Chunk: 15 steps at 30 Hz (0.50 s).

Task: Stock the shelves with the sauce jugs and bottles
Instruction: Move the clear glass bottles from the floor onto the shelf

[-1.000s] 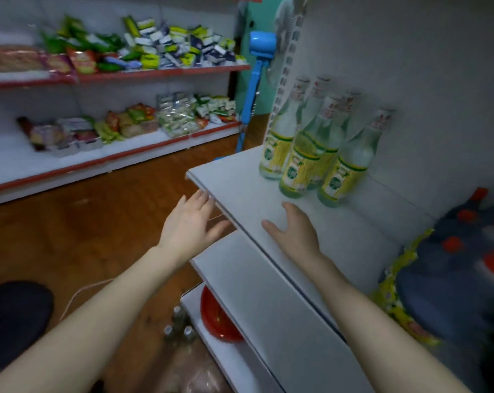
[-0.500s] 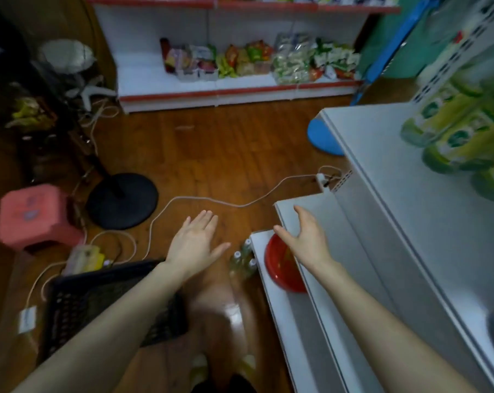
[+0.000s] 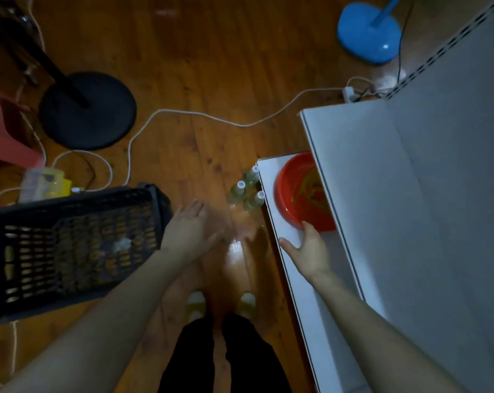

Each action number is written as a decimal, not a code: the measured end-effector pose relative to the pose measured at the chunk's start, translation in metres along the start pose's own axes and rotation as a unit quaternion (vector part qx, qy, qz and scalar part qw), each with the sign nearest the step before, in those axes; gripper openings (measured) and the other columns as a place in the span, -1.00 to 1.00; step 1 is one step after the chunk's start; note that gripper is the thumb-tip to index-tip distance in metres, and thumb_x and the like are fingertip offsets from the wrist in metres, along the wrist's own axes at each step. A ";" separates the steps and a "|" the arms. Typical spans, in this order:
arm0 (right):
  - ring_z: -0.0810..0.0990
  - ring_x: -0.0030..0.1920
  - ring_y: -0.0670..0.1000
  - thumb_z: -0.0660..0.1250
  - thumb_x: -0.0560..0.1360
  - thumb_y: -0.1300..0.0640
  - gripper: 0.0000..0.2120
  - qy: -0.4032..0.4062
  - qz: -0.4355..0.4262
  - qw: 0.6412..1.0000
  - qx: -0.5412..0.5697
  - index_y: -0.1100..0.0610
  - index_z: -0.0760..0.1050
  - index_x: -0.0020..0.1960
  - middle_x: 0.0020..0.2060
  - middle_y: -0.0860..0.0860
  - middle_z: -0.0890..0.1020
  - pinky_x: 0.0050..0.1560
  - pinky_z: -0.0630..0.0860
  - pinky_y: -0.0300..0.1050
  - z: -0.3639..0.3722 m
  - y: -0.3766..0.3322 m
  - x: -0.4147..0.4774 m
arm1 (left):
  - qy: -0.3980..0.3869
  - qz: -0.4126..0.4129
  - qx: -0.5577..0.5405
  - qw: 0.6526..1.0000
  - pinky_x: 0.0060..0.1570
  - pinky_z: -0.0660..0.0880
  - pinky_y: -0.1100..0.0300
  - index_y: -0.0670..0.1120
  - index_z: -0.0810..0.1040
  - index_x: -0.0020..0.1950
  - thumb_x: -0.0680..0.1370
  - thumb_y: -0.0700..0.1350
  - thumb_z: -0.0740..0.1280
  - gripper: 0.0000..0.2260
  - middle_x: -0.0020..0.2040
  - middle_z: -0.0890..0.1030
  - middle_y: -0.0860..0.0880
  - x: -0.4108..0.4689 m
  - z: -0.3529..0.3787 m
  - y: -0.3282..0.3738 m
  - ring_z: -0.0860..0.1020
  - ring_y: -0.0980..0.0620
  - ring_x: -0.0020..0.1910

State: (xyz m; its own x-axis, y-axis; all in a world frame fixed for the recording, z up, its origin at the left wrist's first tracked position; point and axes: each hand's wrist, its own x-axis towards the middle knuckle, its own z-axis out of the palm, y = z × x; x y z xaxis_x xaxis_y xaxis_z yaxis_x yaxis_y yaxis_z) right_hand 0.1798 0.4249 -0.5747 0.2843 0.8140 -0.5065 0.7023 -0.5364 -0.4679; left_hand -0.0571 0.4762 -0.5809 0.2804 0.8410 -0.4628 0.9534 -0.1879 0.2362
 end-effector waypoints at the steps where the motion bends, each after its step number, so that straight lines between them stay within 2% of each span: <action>1: 0.29 0.41 0.12 0.39 0.45 0.05 -0.31 -0.002 0.003 1.000 -0.004 0.26 0.18 0.44 0.40 0.18 0.34 0.35 0.20 -0.15 0.016 0.014 0.014 | 0.004 -0.003 -0.001 1.000 0.47 -0.04 0.06 -0.19 0.08 0.50 0.56 0.21 0.12 -0.33 0.52 0.11 -0.13 0.013 0.021 -0.003 0.05 -0.02 0.51; 9: 0.24 0.44 0.12 0.39 0.42 -0.08 -0.20 -0.005 -0.005 1.000 -0.008 0.24 0.11 0.47 0.44 0.16 0.28 0.39 0.23 -0.03 0.151 0.105 0.150 | 0.024 -0.038 -0.032 0.998 0.46 -0.04 0.06 -0.19 0.07 0.50 0.55 0.19 0.15 -0.33 0.51 0.15 -0.13 0.139 0.200 -0.035 0.09 -0.02 0.50; 12: 0.22 0.45 0.12 0.41 0.38 -0.10 -0.14 0.014 -0.024 1.000 0.011 0.25 0.08 0.48 0.44 0.17 0.26 0.40 0.21 -0.03 0.195 0.126 0.200 | 0.054 -0.039 -0.052 0.996 0.45 -0.04 0.06 -0.18 0.07 0.50 0.55 0.18 0.17 -0.33 0.50 0.18 -0.14 0.194 0.255 -0.044 0.13 -0.03 0.49; 15: 0.20 0.46 0.09 0.45 0.36 -0.08 -0.09 0.052 -0.058 0.997 0.030 0.23 0.04 0.49 0.46 0.14 0.23 0.41 0.20 -0.03 0.232 0.141 0.245 | 0.092 -0.022 -0.090 0.991 0.45 -0.07 0.04 -0.21 0.05 0.49 0.51 0.17 0.25 -0.27 0.51 0.16 -0.16 0.251 0.296 -0.049 0.07 -0.04 0.51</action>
State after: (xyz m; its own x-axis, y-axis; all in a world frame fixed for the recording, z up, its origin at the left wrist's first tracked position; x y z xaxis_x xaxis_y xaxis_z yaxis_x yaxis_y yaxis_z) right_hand 0.1969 0.4970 -0.9329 0.2716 0.8880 -0.3710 0.6942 -0.4478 -0.5635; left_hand -0.0008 0.5468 -0.9614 0.1979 0.9279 -0.3161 0.9245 -0.0695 0.3747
